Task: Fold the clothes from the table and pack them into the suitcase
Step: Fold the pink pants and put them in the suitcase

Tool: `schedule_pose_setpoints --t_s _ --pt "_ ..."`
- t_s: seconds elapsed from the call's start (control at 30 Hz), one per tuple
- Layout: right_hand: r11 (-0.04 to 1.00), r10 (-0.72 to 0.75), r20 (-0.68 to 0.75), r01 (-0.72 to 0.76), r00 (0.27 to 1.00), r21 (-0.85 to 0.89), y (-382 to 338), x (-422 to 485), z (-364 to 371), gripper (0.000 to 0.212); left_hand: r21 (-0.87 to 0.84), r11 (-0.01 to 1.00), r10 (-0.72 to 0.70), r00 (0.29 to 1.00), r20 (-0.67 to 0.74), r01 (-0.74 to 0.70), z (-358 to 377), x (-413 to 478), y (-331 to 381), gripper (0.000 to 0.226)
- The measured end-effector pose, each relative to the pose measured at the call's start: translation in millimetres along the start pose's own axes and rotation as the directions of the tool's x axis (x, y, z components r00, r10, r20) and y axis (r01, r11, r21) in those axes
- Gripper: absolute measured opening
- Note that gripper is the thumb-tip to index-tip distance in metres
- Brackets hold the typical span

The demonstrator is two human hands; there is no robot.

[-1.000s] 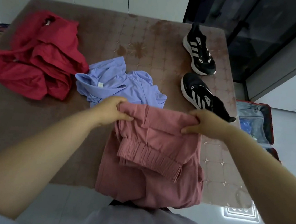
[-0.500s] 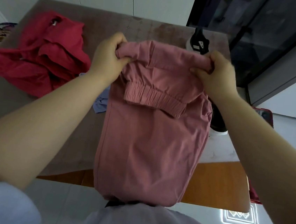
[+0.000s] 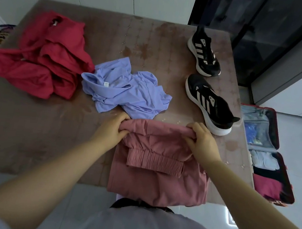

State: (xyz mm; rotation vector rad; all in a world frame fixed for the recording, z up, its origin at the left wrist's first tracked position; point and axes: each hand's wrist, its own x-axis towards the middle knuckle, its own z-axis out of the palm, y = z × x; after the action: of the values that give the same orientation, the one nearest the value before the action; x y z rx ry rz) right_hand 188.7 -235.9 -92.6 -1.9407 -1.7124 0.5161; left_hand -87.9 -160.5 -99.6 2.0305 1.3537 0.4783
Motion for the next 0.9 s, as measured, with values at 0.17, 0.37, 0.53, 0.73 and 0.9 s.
schedule_pose_setpoints --t_s 0.17,0.37,0.53,0.73,0.9 --pt "0.810 0.483 0.174 -0.513 0.858 0.283 5.5 -18.0 8.7 0.115 -0.219 0.926 -0.299 0.951 0.076 0.308 7.9 1.2 5.6 0.074" --pt "0.765 0.627 0.166 -0.642 0.761 0.053 -0.4 -48.2 19.9 0.103 -0.205 0.792 -0.531 0.815 0.231 0.575 32.3 -13.1 -8.2 0.119" --pt "0.827 0.543 0.224 -0.562 0.810 0.027 -14.0 -64.4 16.0 0.070 -0.453 0.678 -0.518 0.814 0.265 0.579 41.2 -29.0 10.3 0.050" --pt "0.899 0.433 0.286 -0.433 0.855 -0.067 -33.6 -86.6 8.3 0.056 -0.507 0.741 -0.394 0.897 0.201 0.439 41.9 -63.2 30.2 0.045" --pt "0.927 0.354 0.274 -0.374 0.894 0.020 -45.1 -108.3 -15.8 0.063 -0.464 0.818 -0.333 0.938 0.099 0.340 27.8 -88.8 62.5 0.054"
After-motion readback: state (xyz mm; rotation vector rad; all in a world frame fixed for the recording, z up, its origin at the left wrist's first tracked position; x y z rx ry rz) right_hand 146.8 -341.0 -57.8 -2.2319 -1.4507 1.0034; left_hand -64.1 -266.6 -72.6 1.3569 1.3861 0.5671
